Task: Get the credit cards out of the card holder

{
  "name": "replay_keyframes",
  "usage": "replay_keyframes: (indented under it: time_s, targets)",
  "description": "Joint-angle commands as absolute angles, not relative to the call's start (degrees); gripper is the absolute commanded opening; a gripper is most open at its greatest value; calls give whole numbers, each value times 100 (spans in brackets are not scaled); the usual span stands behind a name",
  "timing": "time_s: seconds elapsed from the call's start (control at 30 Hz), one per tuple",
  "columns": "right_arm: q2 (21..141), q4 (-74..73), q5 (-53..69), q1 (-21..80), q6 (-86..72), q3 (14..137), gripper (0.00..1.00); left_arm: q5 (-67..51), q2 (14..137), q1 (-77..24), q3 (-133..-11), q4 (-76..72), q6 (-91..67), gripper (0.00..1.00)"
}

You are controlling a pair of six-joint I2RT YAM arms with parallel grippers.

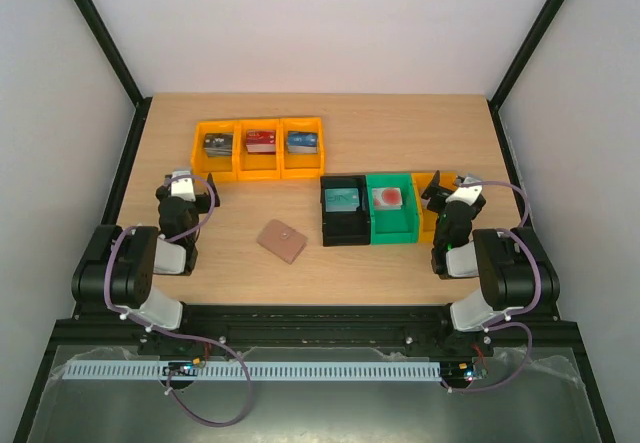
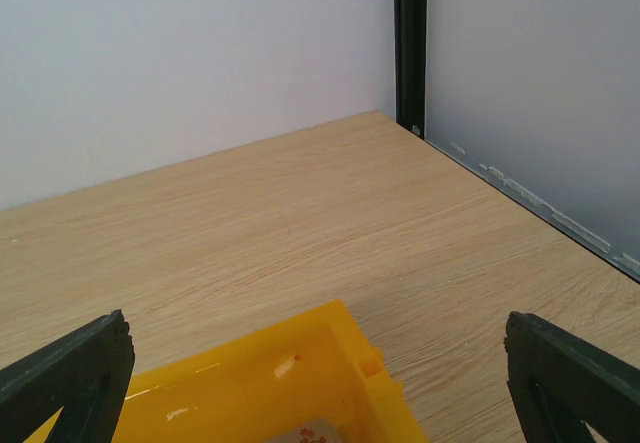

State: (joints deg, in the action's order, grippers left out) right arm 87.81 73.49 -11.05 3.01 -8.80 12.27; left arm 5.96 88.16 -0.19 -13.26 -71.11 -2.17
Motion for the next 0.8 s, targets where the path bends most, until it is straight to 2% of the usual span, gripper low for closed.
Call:
replay_keyframes:
  time_s: [0.0, 0.2, 0.3, 0.47, 0.53, 0.63, 0.7, 0.77]
  targets:
    - [8771, 7395, -1146, 281, -852, 1252, 99, 519, 8807, -9, -1363, -7243, -290, 100]
    - [8791, 7361, -1132, 281, -855, 1284, 99, 519, 8807, -9, -1363, -7242, -290, 100]
    - [8719, 7168, -698, 194, -791, 1357, 99, 499, 8819, -9, -1381, -7221, -271, 100]
    - [7670, 4360, -394, 191, -942, 2743, 99, 466, 8796, -9, -1354, -7240, -286, 100]
    - [7375, 3601, 440, 191, -1178, 3274, 99, 541, 8725, -2, -1456, -7048, -313, 99]
    - [7246, 3143, 2146, 203, -1990, 3828, 98, 155, 8092, 150, -2217, -5264, -382, 100]
    - [7362, 2957, 3153, 419, -2489, 4136, 92, -398, 7592, 382, -2803, -4027, -515, 99]
    - [7536, 2209, 3443, 1032, -2320, 4656, 88, -934, 7159, 609, -3420, -2922, -589, 100]
